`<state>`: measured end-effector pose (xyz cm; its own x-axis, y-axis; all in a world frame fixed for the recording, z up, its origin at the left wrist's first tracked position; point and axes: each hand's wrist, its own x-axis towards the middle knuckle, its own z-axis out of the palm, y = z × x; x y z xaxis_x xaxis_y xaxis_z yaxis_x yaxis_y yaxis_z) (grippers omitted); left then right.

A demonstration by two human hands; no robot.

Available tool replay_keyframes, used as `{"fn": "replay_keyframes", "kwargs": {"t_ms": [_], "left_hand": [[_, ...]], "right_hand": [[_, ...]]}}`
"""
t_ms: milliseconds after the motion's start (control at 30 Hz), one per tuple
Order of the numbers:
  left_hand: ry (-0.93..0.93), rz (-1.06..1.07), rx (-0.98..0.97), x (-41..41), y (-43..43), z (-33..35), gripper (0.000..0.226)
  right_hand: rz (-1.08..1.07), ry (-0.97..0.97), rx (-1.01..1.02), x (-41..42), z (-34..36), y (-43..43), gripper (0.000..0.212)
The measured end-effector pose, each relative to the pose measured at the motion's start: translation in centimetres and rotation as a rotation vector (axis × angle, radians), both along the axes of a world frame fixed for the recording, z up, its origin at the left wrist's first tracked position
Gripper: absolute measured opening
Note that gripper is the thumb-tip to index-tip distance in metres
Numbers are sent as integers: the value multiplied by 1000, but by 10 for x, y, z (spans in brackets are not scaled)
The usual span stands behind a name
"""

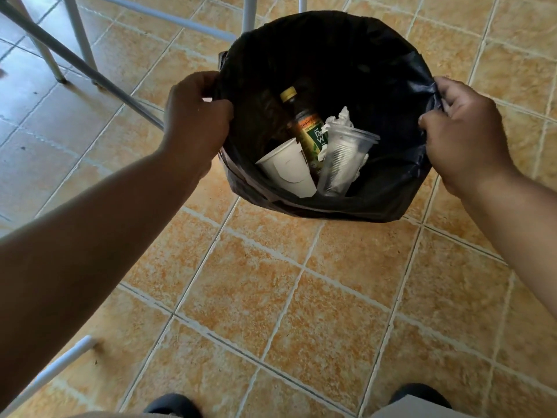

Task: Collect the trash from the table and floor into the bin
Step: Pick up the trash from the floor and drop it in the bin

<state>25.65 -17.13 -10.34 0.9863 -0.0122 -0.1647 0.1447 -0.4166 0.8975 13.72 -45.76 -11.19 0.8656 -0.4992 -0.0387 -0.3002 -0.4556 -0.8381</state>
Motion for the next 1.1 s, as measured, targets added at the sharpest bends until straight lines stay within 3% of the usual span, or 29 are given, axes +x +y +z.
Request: {"fn": "replay_keyframes", "kwargs": {"t_ms": [100,333,567,800,1100], "left_hand": [[16,-23,58,-10,1,14,55],[110,-95,141,-70,17,82,60],[303,-27,4,-147,35,254,36],[420,-19,11,-198,56,437,53],[313,-150,87,-202,37,618,49]], "right_hand": [[-53,70,-82,-9,12,3,58],[-130,292,-33,-68,84,15,61],[-180,456,80,-132,257,33,61],[-176,528,72,-181,458,49,52],[-201,423,22,-225,630,34,52]]}}
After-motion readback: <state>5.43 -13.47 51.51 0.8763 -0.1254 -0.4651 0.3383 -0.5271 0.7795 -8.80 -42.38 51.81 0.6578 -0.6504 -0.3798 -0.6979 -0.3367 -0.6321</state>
